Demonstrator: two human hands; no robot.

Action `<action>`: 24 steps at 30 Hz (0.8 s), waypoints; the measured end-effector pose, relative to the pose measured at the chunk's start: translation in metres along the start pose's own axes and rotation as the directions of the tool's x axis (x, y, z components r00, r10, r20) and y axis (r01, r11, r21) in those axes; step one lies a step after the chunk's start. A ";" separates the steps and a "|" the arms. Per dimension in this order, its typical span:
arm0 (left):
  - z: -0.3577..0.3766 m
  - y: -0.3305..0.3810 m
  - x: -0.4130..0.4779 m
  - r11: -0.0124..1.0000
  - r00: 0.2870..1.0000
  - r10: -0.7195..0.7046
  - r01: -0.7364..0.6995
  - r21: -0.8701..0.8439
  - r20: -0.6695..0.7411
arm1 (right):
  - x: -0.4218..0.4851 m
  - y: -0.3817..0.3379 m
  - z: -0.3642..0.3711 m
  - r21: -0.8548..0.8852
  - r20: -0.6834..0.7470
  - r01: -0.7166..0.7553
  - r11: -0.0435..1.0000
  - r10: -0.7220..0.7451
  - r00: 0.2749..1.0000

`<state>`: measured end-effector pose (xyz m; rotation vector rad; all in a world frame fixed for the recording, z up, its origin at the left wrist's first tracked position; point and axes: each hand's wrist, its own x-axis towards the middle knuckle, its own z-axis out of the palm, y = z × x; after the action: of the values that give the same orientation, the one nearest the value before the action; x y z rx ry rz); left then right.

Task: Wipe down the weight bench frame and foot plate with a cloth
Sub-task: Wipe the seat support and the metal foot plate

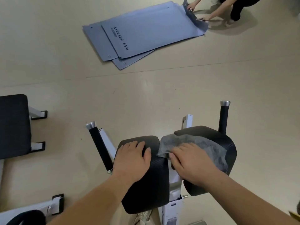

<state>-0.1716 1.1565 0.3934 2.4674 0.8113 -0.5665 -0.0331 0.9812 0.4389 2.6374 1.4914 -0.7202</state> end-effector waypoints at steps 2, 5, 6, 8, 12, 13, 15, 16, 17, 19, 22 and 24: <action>0.003 0.000 0.001 1.000 1.000 -0.005 0.005 0.005 -0.022 | 0.012 0.016 0.012 -0.101 0.031 0.053 0.993 -0.051 0.998; 0.000 -0.001 0.001 1.000 1.000 -0.011 0.011 0.008 -0.010 | 0.025 0.027 0.011 -0.132 0.240 0.085 0.988 -0.051 0.969; 0.000 0.000 -0.001 1.000 1.000 -0.014 0.014 0.009 -0.005 | 0.032 0.029 0.009 -0.132 0.284 0.098 0.986 -0.057 0.957; -0.002 0.000 0.000 1.000 1.000 -0.023 0.023 0.007 0.014 | 0.052 0.028 0.002 -0.123 0.377 0.132 0.984 -0.077 0.923; 0.000 -0.002 0.003 0.999 0.999 -0.035 0.035 0.026 0.023 | 0.096 0.030 0.011 -0.207 0.639 0.275 0.939 -0.084 0.765; 0.000 -0.002 0.004 0.999 0.999 -0.037 0.037 0.025 0.025 | 0.101 0.028 0.015 -0.240 0.683 0.312 0.919 -0.069 0.728; 0.002 -0.002 0.004 0.999 0.999 -0.042 0.042 0.031 0.028 | 0.100 0.022 0.021 -0.287 0.697 0.369 0.884 -0.071 0.714; 0.002 -0.002 0.004 0.999 0.999 -0.044 0.043 0.033 0.025 | 0.092 0.020 0.019 -0.286 0.678 0.374 0.882 -0.089 0.729; 0.003 -0.002 0.003 0.999 0.999 -0.045 0.044 0.031 0.025 | 0.080 0.018 0.013 -0.264 0.654 0.369 0.891 -0.115 0.748; 0.003 -0.002 0.004 0.999 0.999 -0.043 0.042 0.031 0.033 | 0.051 0.017 -0.004 -0.179 0.623 0.367 0.913 -0.183 0.760; 0.003 -0.001 0.004 0.998 0.999 -0.044 0.043 0.046 0.027 | 0.022 0.021 -0.026 -0.056 0.577 0.280 0.958 -0.198 0.792; 0.003 -0.002 0.004 0.998 0.999 -0.043 0.042 0.052 0.025 | 0.031 0.026 -0.030 0.006 0.553 0.244 0.970 -0.207 0.807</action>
<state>-0.1701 1.1577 0.3880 2.4894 0.8504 -0.6416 0.0125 0.9995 0.4484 1.9558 1.6057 -1.2883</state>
